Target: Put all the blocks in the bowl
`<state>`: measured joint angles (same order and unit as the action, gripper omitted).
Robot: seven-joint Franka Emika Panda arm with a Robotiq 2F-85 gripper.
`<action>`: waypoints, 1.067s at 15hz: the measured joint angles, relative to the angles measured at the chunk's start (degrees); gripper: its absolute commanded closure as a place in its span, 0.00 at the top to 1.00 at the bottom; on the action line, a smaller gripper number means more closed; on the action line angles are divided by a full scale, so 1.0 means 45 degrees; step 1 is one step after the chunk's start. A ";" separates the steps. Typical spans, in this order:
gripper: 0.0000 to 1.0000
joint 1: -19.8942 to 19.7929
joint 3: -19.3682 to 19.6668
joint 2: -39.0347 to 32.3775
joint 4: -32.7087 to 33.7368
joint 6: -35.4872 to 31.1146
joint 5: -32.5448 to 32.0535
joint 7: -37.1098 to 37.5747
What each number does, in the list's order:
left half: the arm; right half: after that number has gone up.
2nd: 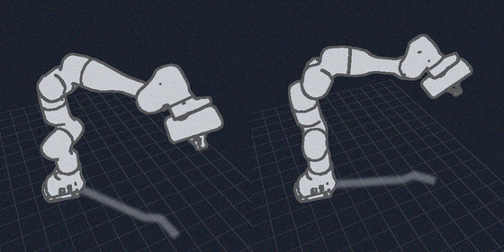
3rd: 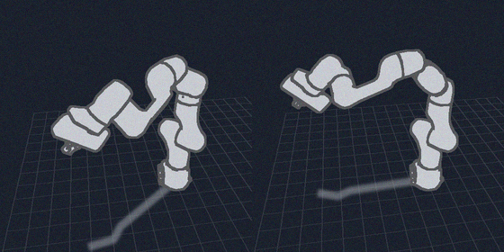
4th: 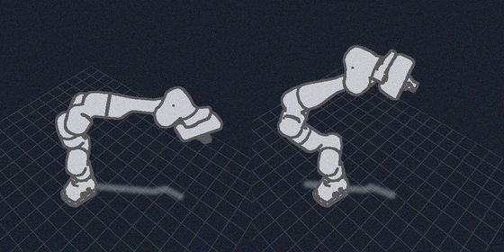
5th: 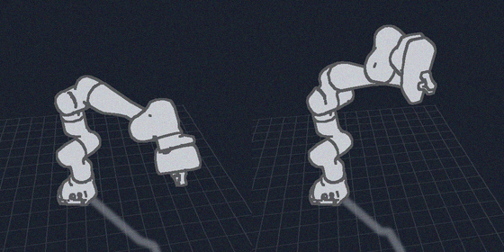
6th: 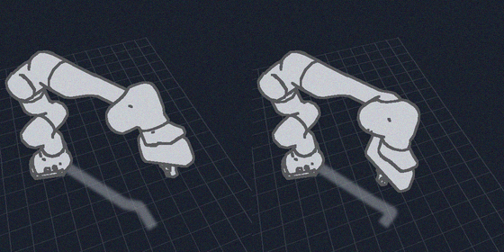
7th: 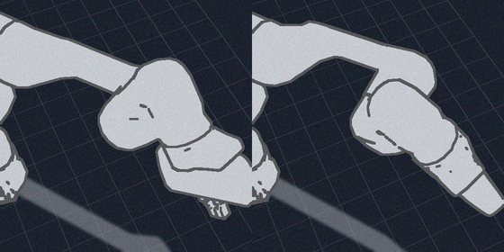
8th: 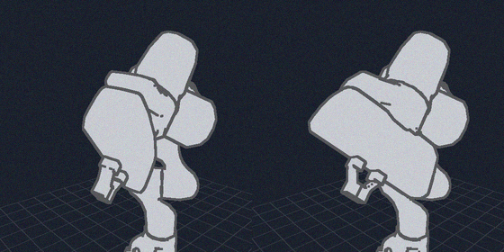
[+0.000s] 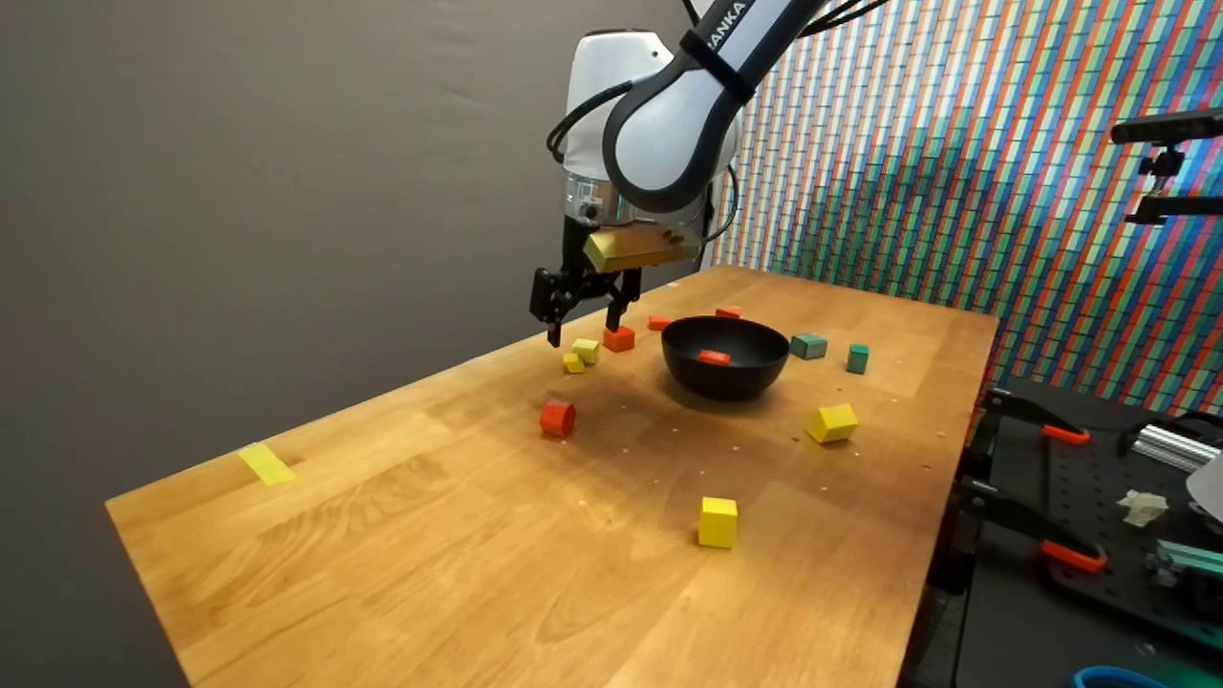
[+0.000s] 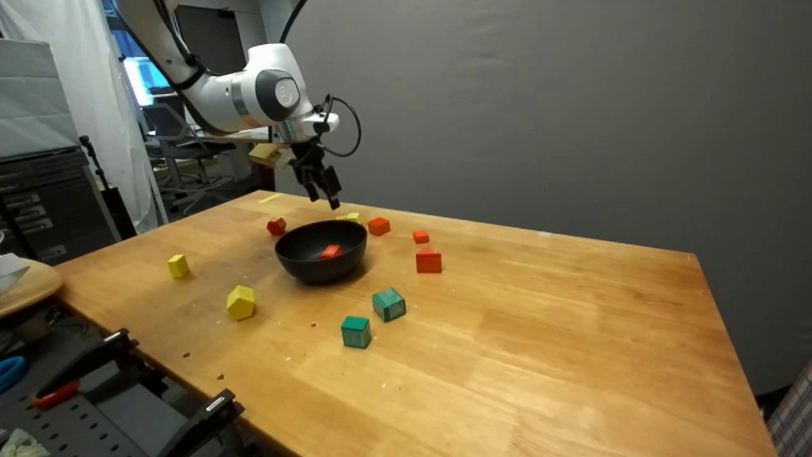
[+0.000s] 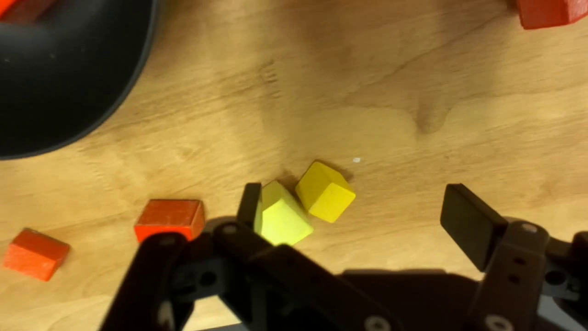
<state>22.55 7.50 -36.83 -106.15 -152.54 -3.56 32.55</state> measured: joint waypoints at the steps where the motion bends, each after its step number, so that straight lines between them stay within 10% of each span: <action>1: 1.00 0.0001 -0.0049 -0.0125 0.0085 -0.0001 0.0000 0.0005; 16: 0.97 -0.0670 -0.0251 -0.2043 0.1593 -0.0184 0.1245 0.0446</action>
<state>19.54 6.37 -46.03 -98.98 -153.37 2.04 34.55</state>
